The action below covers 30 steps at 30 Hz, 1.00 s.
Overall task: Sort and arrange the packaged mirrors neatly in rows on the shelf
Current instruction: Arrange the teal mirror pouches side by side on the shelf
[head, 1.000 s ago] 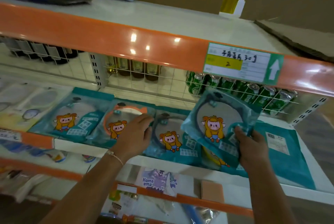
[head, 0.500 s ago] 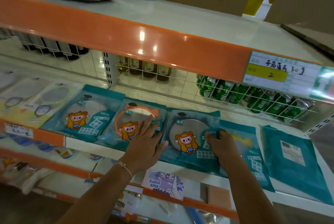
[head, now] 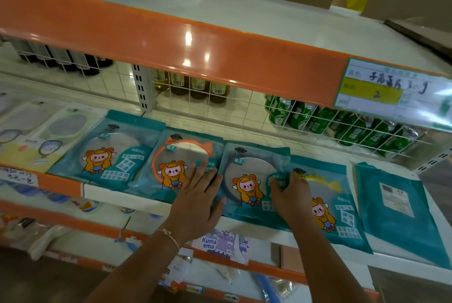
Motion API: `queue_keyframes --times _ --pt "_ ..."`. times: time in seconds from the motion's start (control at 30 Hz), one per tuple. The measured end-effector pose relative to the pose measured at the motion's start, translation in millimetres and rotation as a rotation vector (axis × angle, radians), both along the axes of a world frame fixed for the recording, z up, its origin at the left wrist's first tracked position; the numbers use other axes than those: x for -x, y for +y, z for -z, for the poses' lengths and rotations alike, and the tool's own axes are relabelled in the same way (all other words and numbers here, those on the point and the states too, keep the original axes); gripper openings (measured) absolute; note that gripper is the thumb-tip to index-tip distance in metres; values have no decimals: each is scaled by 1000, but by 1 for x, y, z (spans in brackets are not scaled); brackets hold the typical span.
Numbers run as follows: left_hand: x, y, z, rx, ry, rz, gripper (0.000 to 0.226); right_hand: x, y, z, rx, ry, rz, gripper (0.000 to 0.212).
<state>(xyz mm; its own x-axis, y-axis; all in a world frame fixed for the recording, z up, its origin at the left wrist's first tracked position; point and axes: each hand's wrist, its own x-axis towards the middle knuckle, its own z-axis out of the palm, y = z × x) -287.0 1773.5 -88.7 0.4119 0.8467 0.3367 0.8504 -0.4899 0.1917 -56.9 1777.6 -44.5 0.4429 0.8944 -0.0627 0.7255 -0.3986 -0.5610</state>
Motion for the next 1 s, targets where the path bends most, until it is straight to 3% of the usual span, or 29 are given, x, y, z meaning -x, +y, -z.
queue_keyframes --times 0.2,0.33,0.53,0.7,1.0 --pt "1 -2 4 -7 -2 15 58 4 -4 -3 43 -54 -14 42" --pt "1 -3 4 7 -1 7 60 11 -10 -8 61 -250 -54 60" --pt "-3 -6 2 5 60 -50 72 33 -7 -7 105 -403 -341 74" --pt "-4 -11 3 61 137 -83 74 42 -8 7 130 -420 -397 89" --pt "-9 -16 3 105 186 -90 68 40 -9 13 107 -448 -400 93"
